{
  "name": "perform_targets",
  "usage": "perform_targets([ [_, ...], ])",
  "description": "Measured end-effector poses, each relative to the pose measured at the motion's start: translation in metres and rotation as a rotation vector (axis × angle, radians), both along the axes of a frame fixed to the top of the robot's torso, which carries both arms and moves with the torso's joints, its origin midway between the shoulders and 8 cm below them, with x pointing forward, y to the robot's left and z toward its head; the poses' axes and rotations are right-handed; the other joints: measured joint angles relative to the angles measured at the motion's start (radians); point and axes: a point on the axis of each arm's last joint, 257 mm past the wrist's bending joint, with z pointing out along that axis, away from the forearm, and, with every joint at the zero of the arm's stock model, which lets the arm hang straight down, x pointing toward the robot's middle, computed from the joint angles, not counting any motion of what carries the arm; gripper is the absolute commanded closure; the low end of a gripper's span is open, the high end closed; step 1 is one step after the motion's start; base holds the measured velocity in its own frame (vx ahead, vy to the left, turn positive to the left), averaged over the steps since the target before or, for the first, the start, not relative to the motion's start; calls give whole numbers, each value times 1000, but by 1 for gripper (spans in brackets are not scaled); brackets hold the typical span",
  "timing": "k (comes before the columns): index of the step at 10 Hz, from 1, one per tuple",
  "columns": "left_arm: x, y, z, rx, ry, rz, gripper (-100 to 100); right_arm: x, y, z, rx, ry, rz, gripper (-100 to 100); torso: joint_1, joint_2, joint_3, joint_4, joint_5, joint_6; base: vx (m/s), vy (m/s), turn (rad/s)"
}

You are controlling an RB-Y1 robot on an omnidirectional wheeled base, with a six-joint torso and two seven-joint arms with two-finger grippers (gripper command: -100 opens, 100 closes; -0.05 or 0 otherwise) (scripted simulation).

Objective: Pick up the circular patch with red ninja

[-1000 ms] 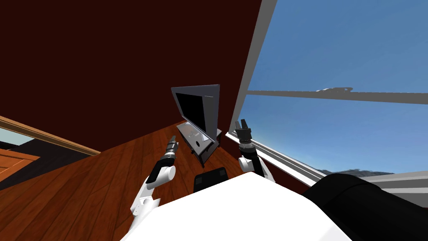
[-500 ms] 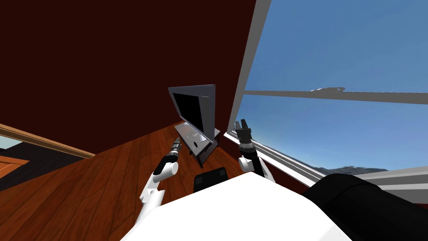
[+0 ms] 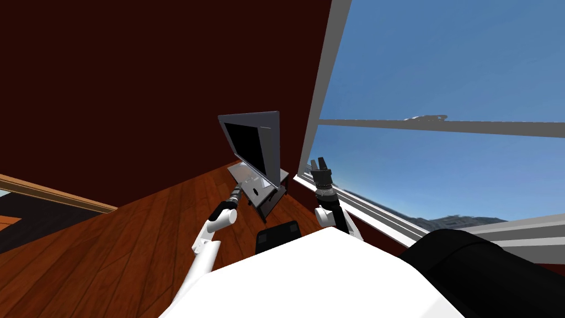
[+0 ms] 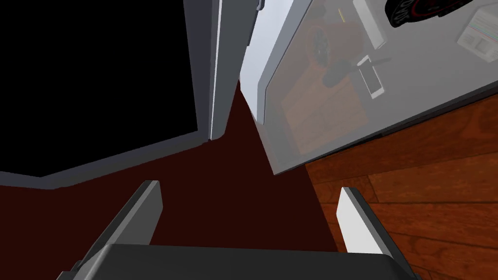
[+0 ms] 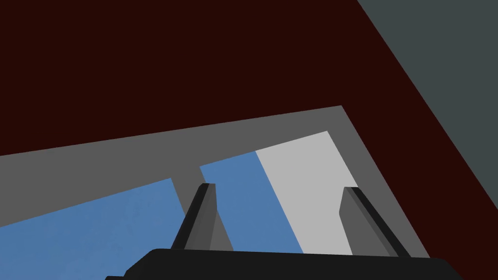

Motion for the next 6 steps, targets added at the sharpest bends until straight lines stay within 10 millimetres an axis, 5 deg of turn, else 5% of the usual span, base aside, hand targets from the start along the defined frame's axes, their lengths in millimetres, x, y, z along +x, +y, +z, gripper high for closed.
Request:
perform_targets([
  [6,1,-13,-57,40,196,-67,-100,0,0,0,0,0,0,0,1,0,0,0,0,-1,9,-25,-22],
])
